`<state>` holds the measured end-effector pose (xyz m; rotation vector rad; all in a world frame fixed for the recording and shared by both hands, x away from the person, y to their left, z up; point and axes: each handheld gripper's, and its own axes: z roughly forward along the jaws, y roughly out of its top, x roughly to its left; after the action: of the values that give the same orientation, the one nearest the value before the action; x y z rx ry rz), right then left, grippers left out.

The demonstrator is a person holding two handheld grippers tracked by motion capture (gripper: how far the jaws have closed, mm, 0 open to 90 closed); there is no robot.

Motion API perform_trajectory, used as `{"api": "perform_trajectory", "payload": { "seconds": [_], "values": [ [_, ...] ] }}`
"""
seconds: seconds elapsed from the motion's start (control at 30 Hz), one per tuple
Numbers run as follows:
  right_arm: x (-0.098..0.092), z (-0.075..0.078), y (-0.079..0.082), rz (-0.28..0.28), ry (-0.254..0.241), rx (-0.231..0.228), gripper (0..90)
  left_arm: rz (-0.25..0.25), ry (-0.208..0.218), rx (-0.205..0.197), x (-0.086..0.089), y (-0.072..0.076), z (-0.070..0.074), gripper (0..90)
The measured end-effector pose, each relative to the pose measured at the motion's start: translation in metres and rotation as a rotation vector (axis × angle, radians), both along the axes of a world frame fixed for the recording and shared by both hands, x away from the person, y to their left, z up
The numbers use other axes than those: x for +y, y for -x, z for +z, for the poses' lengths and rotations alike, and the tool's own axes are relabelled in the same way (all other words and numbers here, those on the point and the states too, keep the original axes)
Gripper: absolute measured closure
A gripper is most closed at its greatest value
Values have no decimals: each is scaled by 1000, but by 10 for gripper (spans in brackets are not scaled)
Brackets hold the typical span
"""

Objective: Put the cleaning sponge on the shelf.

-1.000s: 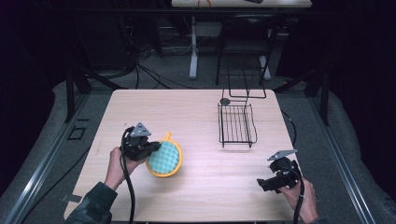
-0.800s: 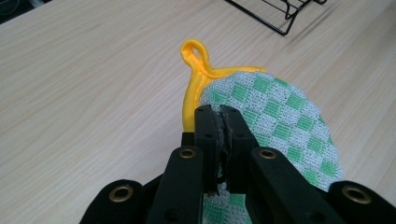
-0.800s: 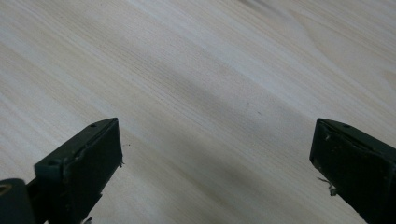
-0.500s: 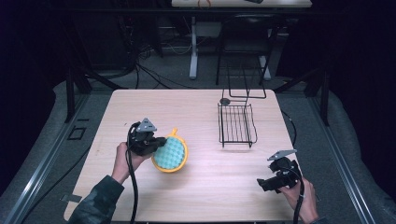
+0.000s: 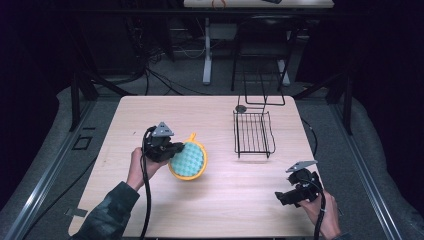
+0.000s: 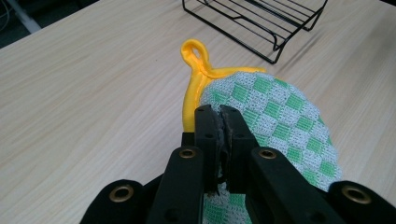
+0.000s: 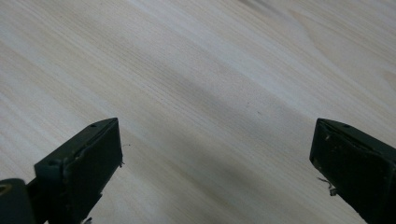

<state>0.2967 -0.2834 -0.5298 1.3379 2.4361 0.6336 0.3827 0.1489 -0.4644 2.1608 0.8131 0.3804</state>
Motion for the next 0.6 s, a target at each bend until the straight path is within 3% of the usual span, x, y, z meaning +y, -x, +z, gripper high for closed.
{"api": "perform_trajectory", "payload": {
  "seconds": [0.6],
  "values": [
    [-1, -1, 0, -1, -4, 3, 18, -21, 46, -15, -28, -19, 10, 871]
  ]
}}
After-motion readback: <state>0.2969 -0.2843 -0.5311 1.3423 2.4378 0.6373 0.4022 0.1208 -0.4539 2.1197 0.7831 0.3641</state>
